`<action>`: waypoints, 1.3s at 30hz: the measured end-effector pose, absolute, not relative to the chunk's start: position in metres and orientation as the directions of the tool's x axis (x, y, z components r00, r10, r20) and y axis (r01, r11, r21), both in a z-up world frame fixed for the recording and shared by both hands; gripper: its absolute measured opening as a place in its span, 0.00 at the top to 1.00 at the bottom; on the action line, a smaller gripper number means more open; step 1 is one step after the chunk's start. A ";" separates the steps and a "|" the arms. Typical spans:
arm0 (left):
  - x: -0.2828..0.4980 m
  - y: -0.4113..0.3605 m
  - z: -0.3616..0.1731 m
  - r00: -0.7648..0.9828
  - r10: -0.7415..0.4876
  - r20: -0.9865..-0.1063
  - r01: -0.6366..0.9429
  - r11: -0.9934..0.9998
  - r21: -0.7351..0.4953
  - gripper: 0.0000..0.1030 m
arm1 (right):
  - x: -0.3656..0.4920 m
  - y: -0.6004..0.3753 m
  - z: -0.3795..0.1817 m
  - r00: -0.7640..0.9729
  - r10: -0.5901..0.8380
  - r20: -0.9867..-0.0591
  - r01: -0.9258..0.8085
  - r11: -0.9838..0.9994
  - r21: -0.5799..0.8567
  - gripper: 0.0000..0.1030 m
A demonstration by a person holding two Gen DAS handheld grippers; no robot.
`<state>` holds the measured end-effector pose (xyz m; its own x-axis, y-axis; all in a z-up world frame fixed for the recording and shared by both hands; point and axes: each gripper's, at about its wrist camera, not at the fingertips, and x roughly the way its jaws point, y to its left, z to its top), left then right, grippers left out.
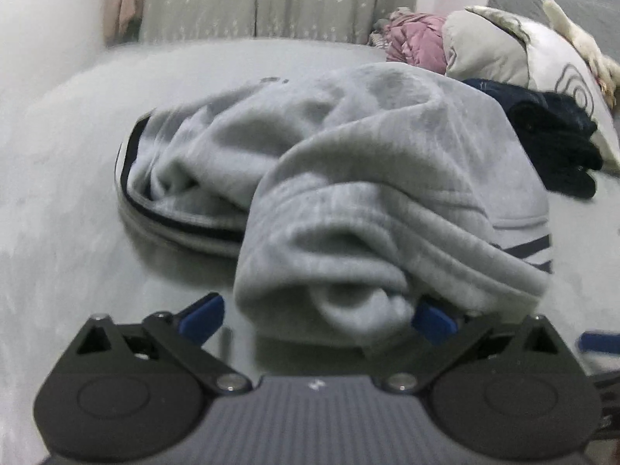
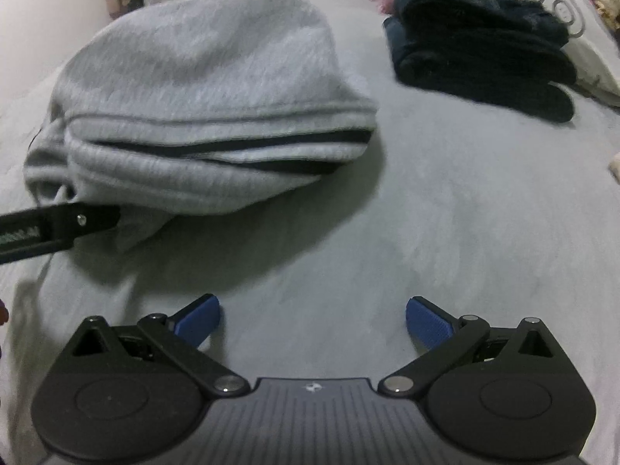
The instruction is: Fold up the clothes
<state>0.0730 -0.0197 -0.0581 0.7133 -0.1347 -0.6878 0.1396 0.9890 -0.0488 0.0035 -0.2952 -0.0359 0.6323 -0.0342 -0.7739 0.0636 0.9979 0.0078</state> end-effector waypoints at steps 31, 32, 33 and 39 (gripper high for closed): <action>-0.076 0.052 0.070 0.869 0.174 -0.463 -0.093 0.977 0.193 0.87 | 0.024 -0.326 0.003 0.839 0.141 -0.526 0.045 0.944 0.326 0.70; -0.077 0.057 0.068 0.853 0.170 -0.493 -0.084 0.978 0.192 0.86 | 0.029 -0.325 0.000 0.830 0.141 -0.540 0.056 0.942 0.331 0.64; -0.078 0.059 0.066 0.841 0.165 -0.515 -0.073 0.978 0.194 0.85 | 0.033 -0.325 -0.003 0.821 0.140 -0.554 0.066 0.940 0.336 0.63; -0.090 0.061 0.055 0.822 0.136 -0.552 -0.006 0.973 0.230 0.61 | 0.078 -0.340 -0.026 0.767 0.203 -0.609 0.098 0.900 0.425 0.55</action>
<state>-0.0896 0.0612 0.0553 0.8224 0.1361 -0.5524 -0.0064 0.9731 0.2302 0.0777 -0.3397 -0.0259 0.7670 0.2034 -0.6085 0.0985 0.8999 0.4249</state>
